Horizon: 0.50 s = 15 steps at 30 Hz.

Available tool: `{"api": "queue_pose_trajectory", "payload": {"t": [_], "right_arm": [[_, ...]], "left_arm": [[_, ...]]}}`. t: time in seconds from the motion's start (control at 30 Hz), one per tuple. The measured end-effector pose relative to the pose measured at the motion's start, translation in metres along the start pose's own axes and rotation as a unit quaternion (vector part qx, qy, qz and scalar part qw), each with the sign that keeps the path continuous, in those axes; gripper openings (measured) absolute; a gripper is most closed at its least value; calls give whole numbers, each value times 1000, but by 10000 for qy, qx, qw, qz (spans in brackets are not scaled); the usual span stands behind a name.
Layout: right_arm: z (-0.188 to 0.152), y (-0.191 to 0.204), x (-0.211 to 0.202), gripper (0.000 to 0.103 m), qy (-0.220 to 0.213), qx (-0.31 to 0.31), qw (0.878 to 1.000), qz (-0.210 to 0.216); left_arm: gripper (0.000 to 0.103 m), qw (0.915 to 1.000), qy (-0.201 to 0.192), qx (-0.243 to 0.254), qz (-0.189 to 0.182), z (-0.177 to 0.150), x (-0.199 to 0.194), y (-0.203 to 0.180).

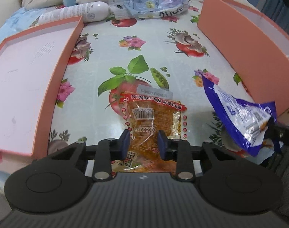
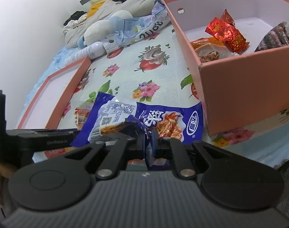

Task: Organize snacks
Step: 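Grasp the orange spicy-strip pack with the left tool, then carry the spicy-strip pack and noodle-snack bag with both tools over the deep pink box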

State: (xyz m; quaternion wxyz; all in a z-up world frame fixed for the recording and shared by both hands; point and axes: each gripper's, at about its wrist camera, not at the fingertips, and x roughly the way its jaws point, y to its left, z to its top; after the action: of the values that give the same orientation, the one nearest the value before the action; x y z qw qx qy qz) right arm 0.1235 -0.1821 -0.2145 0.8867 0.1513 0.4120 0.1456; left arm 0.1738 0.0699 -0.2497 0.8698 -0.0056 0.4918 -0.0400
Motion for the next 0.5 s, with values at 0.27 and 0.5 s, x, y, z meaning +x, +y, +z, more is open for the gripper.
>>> {"api": "queue_pose_trajectory", "payload": {"t": [0.27,0.5], "right_arm": [[0,7,-35,9,-344,-103,9993,-38],[3,4,-68,9,-612,53,9981,29]], "left_arm": [[25,9983,-333,-461,-124,-4,-43,-1],[25,9947,-647,-786,-170,1,-81,-5]]}}
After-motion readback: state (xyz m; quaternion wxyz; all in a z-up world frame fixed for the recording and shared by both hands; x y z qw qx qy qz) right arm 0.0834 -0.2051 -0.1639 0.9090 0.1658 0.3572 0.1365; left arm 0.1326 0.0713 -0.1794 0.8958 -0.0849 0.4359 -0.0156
